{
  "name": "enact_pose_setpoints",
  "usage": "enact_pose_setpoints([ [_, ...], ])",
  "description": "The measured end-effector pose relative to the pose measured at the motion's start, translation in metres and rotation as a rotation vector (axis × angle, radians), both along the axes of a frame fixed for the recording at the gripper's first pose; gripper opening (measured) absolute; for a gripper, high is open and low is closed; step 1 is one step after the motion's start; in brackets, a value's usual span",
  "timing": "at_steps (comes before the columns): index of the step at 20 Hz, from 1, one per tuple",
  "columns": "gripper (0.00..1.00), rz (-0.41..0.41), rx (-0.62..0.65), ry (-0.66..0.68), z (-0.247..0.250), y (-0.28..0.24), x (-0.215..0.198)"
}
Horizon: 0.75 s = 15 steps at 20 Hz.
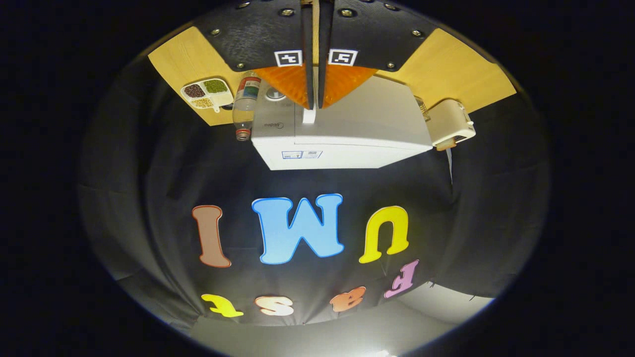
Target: Open the microwave, put the food inside, and close the microwave door.
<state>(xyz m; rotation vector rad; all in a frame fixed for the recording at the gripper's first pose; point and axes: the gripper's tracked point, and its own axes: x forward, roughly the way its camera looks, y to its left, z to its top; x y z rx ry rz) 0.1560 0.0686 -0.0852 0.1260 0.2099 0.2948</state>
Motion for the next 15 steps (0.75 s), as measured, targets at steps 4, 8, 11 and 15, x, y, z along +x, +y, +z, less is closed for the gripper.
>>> enact_pose_setpoints([
  [4, 0.54, -0.039, 0.05, -0.015, 0.013, -0.033, -0.039],
  [8, 0.94, -0.077, 0.065, -0.047, 0.027, -0.05, -0.084],
  [11, 0.93, -0.092, 0.056, -0.088, 0.045, -0.05, -0.124],
  [15, 0.93, -0.101, 0.035, -0.129, 0.062, -0.049, -0.161],
])
